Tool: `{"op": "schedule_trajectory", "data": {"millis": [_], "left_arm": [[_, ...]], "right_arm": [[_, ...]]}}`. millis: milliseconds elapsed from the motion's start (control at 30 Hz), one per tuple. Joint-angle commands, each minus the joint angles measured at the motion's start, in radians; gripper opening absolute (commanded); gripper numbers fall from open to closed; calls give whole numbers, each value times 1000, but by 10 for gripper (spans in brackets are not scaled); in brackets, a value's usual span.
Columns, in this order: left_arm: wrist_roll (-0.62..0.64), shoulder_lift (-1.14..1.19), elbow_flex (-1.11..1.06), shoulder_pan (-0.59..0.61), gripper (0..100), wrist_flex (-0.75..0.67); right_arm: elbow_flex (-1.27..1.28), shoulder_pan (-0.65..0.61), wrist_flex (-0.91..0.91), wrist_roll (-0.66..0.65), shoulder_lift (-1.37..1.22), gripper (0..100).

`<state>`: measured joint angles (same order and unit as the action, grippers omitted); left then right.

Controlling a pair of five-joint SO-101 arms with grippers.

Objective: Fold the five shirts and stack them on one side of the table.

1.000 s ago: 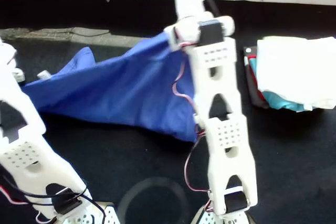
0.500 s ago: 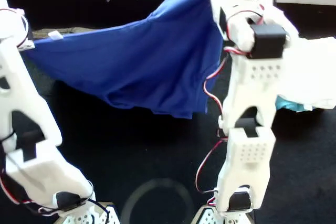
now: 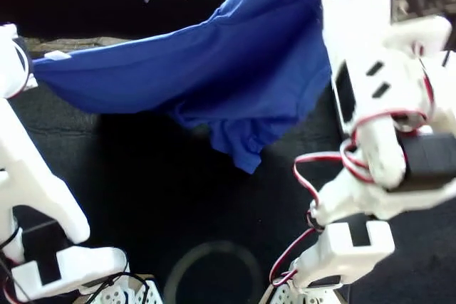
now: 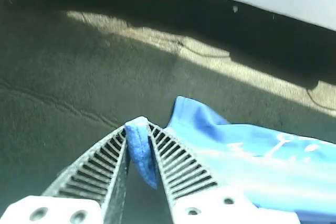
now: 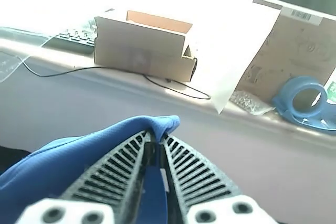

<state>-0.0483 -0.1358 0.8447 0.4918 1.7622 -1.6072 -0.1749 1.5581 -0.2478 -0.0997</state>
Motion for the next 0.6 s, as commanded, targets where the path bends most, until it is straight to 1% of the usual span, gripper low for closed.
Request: {"op": "schedule_trajectory", "data": {"millis": [0, 100, 167, 300, 567], "left_arm": [[0, -84, -38, 25, 9, -3], [0, -124, -36, 61, 9, -8], [0, -145, -36, 65, 9, -8], [2, -188, -30, 65, 9, -9], [2, -266, 67, 65, 9, -9]], "right_arm": [[-28, 15, -42, -15, 73, 5], [-27, 28, -76, -77, 116, 5], [-27, 28, -87, -95, 133, 5], [-27, 28, -85, -97, 163, 5], [-27, 30, -88, -98, 228, 5]]}}
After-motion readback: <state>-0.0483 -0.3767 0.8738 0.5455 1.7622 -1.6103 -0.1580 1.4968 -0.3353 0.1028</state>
